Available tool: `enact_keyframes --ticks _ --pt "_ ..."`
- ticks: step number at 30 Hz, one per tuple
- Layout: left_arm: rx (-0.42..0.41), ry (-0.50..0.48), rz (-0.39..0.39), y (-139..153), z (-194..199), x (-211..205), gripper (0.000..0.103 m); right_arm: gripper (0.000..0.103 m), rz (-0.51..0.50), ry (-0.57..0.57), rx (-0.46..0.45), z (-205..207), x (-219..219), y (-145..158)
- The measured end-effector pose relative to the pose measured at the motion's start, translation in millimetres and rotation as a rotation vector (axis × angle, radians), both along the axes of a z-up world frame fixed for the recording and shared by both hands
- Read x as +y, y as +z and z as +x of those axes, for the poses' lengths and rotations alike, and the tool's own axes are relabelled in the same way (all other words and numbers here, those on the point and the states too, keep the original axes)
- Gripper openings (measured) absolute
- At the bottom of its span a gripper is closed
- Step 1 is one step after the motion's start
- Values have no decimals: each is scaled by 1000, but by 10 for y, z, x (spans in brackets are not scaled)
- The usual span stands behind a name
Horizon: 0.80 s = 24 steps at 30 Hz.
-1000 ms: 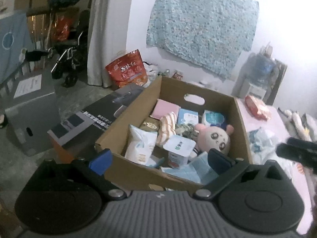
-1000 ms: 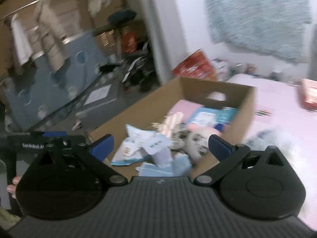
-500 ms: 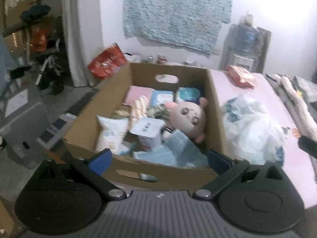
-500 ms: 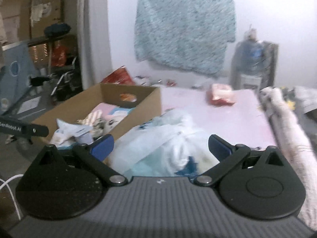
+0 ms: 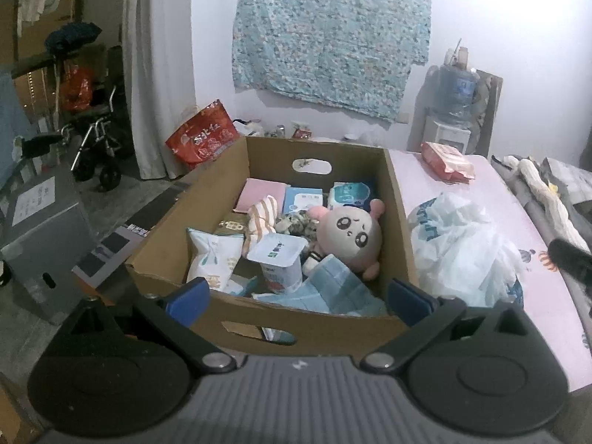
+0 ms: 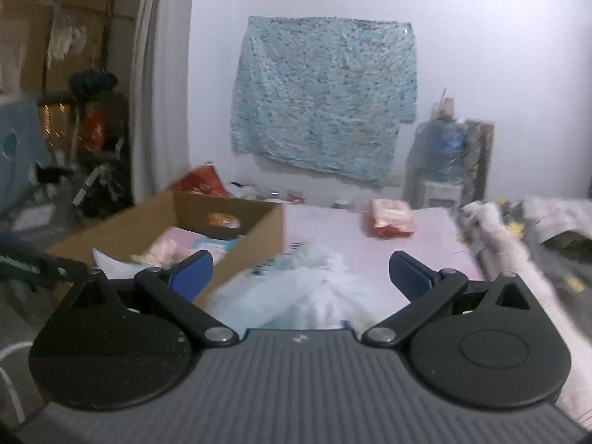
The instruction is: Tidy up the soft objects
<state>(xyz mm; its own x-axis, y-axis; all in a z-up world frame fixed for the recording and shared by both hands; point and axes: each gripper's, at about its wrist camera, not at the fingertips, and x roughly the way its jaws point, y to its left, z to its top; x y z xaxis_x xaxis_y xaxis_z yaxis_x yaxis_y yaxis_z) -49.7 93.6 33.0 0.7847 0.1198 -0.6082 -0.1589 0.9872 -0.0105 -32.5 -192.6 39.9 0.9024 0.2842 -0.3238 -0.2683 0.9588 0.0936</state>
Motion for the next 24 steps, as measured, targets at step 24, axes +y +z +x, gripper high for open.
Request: enact_keyframes --ticks 24 --pt "272 82 11 -415 101 120 103 102 -5 -20 388 376 254 -414"
